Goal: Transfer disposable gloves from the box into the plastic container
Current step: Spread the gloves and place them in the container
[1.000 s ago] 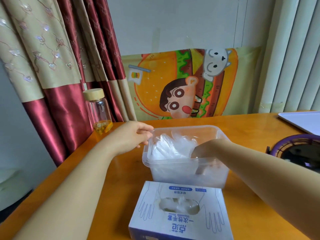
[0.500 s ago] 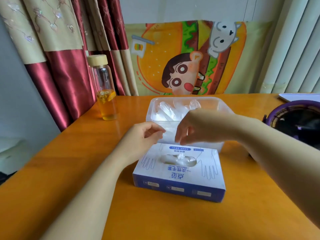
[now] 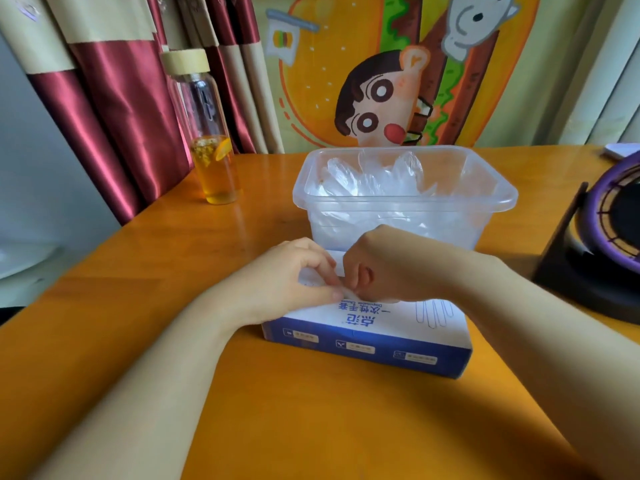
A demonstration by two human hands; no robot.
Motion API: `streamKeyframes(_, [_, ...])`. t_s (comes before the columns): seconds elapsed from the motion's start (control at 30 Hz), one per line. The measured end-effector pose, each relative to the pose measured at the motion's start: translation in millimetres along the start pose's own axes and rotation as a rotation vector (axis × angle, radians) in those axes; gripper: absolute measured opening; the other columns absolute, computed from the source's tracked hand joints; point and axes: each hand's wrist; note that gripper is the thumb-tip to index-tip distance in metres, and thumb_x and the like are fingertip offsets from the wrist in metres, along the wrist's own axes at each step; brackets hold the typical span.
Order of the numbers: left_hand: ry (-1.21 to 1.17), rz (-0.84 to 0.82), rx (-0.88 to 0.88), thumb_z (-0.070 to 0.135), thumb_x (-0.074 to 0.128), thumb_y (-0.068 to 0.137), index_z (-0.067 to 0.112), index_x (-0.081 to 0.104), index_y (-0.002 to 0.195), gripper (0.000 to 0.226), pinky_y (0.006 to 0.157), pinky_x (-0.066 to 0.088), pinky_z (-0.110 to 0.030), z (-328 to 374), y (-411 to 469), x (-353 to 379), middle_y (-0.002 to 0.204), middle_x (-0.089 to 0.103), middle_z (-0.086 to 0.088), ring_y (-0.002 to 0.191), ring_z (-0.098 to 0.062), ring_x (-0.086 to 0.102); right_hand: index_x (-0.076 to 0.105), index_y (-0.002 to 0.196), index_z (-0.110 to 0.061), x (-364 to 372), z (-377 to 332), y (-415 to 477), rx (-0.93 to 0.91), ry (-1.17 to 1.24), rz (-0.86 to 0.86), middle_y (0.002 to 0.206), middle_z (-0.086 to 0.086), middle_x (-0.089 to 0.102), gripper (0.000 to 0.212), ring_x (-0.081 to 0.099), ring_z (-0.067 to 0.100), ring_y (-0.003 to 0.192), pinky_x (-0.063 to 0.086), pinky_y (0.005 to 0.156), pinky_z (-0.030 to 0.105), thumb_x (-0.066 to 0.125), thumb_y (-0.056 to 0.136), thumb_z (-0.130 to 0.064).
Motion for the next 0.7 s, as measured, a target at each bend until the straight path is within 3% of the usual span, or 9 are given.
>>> streamKeyframes(0.17, [-0.050, 0.066, 0.032, 0.035, 0.070, 0.083, 0.034, 0.067, 0.079, 0.005, 0.088, 0.039, -0.017, 6, -2, 3, 0.102, 0.059, 0.020, 0.100, 0.004, 0.054, 0.073, 0.090, -0.025, -7, 4, -8, 0.054, 0.094, 0.002, 0.081, -0.011, 0.064, 0.010, 0.052, 0.001, 0.065, 0.037, 0.056, 0.003, 0.064, 0.088, -0.024])
streamKeyframes(0.3, [-0.144, 0.210, 0.077, 0.029, 0.066, 0.087, 0.030, 0.065, 0.078, 0.009, 0.073, 0.035, -0.002, 11, -5, 7, 0.091, 0.061, 0.018, 0.090, 0.006, 0.055, 0.070, 0.095, -0.024, -18, 9, -16, 0.124, 0.217, -0.027, 0.090, -0.008, 0.071, 0.013, 0.064, 0.005, 0.077, 0.051, 0.071, 0.017, 0.057, 0.091, -0.024])
streamKeyframes(0.43, [-0.146, 0.314, 0.156, 0.021, 0.060, 0.092, 0.029, 0.058, 0.080, 0.015, 0.073, 0.037, -0.003, 18, -5, 15, 0.083, 0.060, 0.016, 0.086, 0.004, 0.056, 0.069, 0.108, -0.027, -23, 7, -20, 0.131, 0.289, -0.130, 0.103, -0.015, 0.070, 0.026, 0.065, 0.004, 0.090, 0.052, 0.083, 0.022, 0.055, 0.092, -0.040])
streamKeyframes(0.57, [-0.212, 0.396, 0.222, 0.017, 0.052, 0.097, 0.022, 0.053, 0.085, 0.013, 0.069, 0.042, -0.010, 22, -4, 25, 0.078, 0.057, 0.014, 0.078, -0.002, 0.055, 0.060, 0.071, -0.017, -16, 9, -18, 0.133, 0.237, -0.041, 0.059, -0.020, 0.059, 0.028, 0.052, 0.002, 0.055, 0.039, 0.053, 0.015, 0.059, 0.090, -0.038])
streamKeyframes(0.63, [-0.257, 0.408, 0.222, 0.021, 0.050, 0.098, 0.023, 0.051, 0.088, 0.010, 0.072, 0.041, -0.009, 22, -2, 25, 0.081, 0.056, 0.017, 0.082, -0.002, 0.054, 0.056, 0.069, -0.014, -15, 12, -17, 0.136, 0.246, 0.040, 0.062, -0.010, 0.058, 0.030, 0.048, 0.009, 0.057, 0.041, 0.057, 0.025, 0.056, 0.093, -0.030])
streamKeyframes(0.7, [-0.310, 0.354, 0.181, 0.035, 0.051, 0.094, 0.025, 0.049, 0.092, 0.010, 0.077, 0.041, -0.008, 21, 0, 22, 0.087, 0.056, 0.022, 0.090, 0.003, 0.054, 0.062, 0.080, -0.013, -21, 12, -18, 0.121, 0.240, 0.104, 0.076, -0.002, 0.064, 0.022, 0.057, 0.016, 0.069, 0.046, 0.065, 0.032, 0.052, 0.096, -0.024])
Point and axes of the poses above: each hand's wrist, its own y-axis towards the middle knuckle, its own x-axis out of the palm, z = x × y
